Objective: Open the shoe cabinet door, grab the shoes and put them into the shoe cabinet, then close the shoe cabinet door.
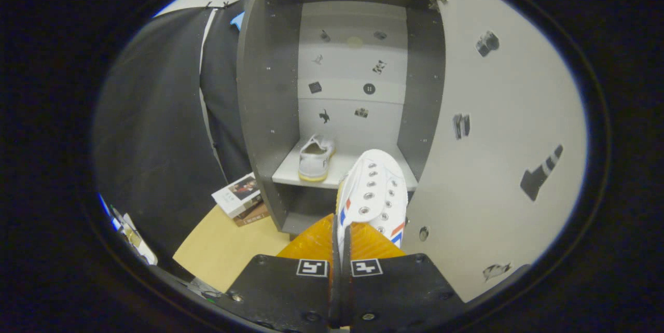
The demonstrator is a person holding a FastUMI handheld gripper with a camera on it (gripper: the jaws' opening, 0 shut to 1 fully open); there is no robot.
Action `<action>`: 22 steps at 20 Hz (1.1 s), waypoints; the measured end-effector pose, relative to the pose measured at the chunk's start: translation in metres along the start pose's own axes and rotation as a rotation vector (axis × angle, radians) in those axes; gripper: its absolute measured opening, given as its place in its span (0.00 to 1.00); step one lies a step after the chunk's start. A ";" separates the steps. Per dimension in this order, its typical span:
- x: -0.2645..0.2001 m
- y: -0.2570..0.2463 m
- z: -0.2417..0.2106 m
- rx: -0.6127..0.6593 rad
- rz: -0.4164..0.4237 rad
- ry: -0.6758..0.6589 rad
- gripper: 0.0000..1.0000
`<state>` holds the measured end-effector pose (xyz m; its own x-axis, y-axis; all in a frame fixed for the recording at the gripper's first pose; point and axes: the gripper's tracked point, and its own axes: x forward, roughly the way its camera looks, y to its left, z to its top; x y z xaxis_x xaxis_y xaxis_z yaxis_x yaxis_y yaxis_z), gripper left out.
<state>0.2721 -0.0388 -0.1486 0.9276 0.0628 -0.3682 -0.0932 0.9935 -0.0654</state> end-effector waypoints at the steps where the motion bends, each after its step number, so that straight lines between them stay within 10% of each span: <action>1: 0.005 0.001 0.014 -0.001 -0.003 -0.017 0.04; 12: 0.132 -0.010 0.099 -0.042 -0.010 -0.073 0.04; 22: 0.265 -0.049 0.069 -0.132 -0.032 0.057 0.04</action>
<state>0.5471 -0.0638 -0.1786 0.9094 0.0217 -0.4154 -0.1136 0.9736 -0.1978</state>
